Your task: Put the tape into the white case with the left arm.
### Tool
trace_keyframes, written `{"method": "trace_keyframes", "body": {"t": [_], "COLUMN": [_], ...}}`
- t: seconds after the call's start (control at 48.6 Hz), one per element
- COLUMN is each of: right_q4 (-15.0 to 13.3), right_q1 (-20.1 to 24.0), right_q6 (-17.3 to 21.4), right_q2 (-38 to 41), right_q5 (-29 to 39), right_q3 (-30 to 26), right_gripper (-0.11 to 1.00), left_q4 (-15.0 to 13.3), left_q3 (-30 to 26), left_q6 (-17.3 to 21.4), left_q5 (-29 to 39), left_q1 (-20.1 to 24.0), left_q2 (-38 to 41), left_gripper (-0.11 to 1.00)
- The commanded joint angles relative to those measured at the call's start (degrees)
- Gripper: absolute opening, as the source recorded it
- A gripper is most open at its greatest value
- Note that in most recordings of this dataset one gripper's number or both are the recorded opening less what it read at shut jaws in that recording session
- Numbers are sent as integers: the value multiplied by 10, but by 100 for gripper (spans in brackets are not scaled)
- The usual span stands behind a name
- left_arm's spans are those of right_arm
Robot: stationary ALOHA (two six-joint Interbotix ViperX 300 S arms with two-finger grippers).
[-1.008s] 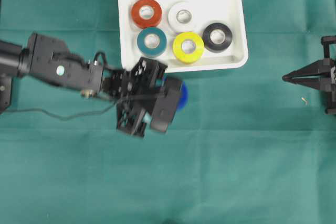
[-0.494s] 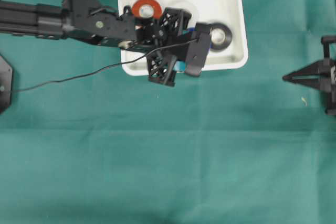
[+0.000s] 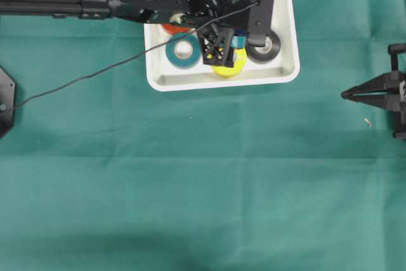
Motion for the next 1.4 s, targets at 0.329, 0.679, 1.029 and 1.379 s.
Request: {"method": "trace_keyframes", "body": {"t": [0.329, 0.679, 1.029, 1.379], "right_q4": [-1, 0, -1, 0], "right_q1": [0, 0, 0, 0], "right_q6": [1, 1, 1, 1], "right_q2": [4, 4, 4, 4], "right_q5": [-4, -4, -4, -3], "right_q3": [-5, -5, -5, -5], "right_gripper": [-9, -9, -9, -9], "left_q4": [-1, -1, -3, -3], "left_q3": [-26, -7, 65, 157], "left_q6": [-11, -13, -57, -131], "left_q5": [-1, -1, -11, -12], "left_q1": [3, -11, -41, -101], "left_q2": [-4, -28, -100, -170], "left_gripper": [40, 86, 86, 86]}}
